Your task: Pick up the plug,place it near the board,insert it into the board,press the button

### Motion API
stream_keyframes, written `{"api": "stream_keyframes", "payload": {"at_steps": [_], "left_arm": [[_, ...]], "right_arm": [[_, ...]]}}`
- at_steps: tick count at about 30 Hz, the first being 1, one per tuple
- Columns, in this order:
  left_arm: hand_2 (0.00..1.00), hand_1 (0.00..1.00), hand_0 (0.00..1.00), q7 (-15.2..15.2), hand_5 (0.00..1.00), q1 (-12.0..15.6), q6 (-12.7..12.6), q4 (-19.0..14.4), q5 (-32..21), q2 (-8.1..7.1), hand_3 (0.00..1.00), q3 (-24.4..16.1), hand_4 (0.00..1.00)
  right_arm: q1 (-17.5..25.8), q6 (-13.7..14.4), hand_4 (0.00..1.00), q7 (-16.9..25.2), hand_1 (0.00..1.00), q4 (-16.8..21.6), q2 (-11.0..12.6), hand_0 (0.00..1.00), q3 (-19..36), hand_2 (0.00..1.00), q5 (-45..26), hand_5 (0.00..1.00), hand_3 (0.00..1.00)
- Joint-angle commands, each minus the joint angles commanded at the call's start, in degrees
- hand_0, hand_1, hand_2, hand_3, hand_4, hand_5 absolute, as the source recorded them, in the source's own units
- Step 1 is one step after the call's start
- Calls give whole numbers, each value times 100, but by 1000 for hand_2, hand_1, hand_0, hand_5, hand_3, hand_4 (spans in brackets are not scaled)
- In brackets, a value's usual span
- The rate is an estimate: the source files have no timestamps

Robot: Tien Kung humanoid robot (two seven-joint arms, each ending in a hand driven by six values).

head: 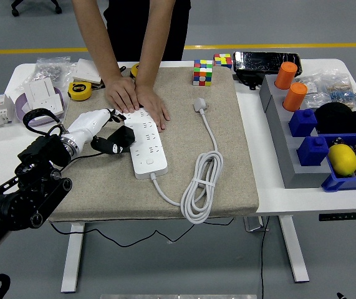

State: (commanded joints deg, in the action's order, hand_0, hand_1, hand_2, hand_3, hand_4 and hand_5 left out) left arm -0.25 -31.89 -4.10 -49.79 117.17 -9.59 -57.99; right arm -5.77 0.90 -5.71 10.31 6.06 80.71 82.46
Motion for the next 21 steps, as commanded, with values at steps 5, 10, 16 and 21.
{"api": "stream_keyframes", "payload": {"at_steps": [5,10,16,21], "left_arm": [[832,871,827,57,310,34,129,-188,21,-37,861,-9,998],[880,912,851,146,354,80,362,-422,27,-85,894,-93,998],[963,976,921,201,665,308,594,-762,-254,-68,940,-488,998],[969,986,944,-95,961,784,39,-1192,-1193,63,932,-1047,998]], "right_arm": [[-5,-9,998,2,748,0,1,810,22,744,23,977,772],[-9,-4,998,0,747,0,-1,810,19,744,17,976,772],[6,-5,998,-6,747,0,-13,809,16,744,30,979,772],[14,-4,998,-4,747,0,-12,809,21,744,47,979,771]]}}
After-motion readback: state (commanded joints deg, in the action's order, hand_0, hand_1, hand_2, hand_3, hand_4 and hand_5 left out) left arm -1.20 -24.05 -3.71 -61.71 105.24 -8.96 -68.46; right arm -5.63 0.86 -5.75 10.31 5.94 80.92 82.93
